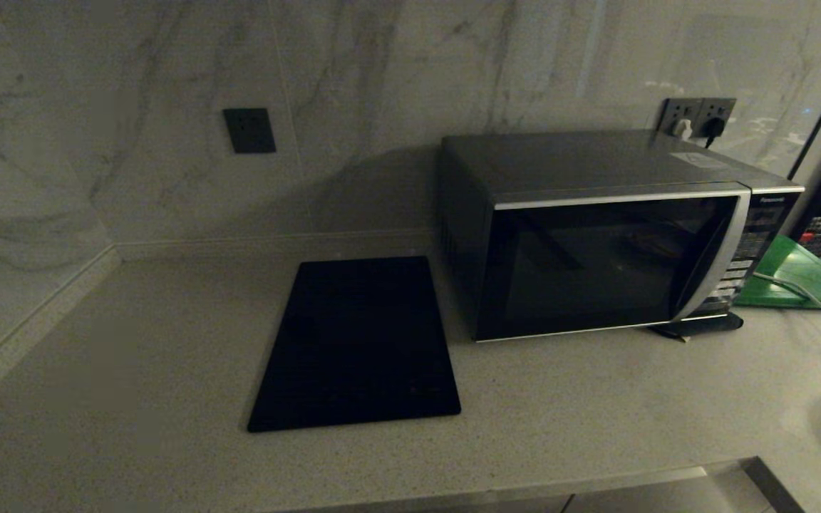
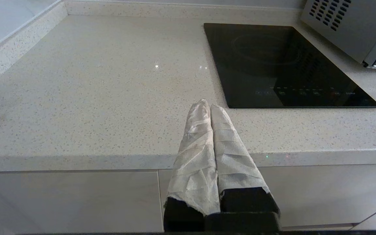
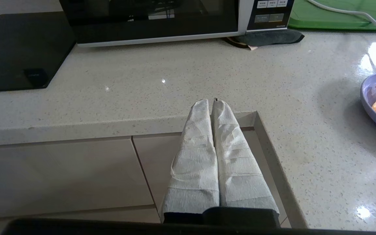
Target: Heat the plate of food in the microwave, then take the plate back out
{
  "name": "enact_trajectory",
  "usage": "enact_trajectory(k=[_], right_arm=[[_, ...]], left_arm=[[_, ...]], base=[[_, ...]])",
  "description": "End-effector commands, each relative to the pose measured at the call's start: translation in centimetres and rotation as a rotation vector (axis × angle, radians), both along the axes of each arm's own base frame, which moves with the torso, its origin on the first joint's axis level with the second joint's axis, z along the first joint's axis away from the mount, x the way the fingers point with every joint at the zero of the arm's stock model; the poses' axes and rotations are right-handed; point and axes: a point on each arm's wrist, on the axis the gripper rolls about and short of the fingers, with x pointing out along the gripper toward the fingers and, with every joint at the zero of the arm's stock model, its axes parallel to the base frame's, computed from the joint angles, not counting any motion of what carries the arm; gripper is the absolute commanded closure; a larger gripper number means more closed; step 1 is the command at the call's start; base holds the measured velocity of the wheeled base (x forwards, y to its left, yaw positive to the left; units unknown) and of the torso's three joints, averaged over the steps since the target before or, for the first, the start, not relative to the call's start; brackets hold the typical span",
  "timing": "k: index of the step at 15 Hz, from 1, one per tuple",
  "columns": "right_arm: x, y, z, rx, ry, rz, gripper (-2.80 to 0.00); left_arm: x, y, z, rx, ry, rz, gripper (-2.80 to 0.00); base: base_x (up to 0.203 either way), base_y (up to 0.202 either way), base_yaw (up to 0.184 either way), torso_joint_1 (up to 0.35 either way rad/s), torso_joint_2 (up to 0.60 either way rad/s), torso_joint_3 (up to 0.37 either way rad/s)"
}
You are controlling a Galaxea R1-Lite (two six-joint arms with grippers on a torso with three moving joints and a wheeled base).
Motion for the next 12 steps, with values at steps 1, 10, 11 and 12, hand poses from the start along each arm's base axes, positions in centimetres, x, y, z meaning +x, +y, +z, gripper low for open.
enact_trajectory(k=[1,10,11,12], right_arm=[[0.02,0.0,0.0,0.003,-0.002,0.0,0.0],[0.03,0.0,-0.06,-0.008,0.002,-0.001,0.0],[0.03,-0.01,-0.02,-0.005,-0.001,-0.004,0.0],[0.03,-0.02,-0.02,0.016,-0.002,-0.008,0.0]], left_arm=[[0.01,0.0,0.01,0.0,0.001,0.002,0.0],[0.01,0.0,0.01,0.0,0.001,0.002,0.0],[0.01,0.0,0.01,0.0,0.001,0.002,0.0],[0.01,0.0,0.01,0.0,0.001,0.002,0.0]], base=[[0.0,0.0,0.0,0.0,0.0,0.0],[0.0,0.0,0.0,0.0,0.0,0.0],[0.0,0.0,0.0,0.0,0.0,0.0],[0.0,0.0,0.0,0.0,0.0,0.0]])
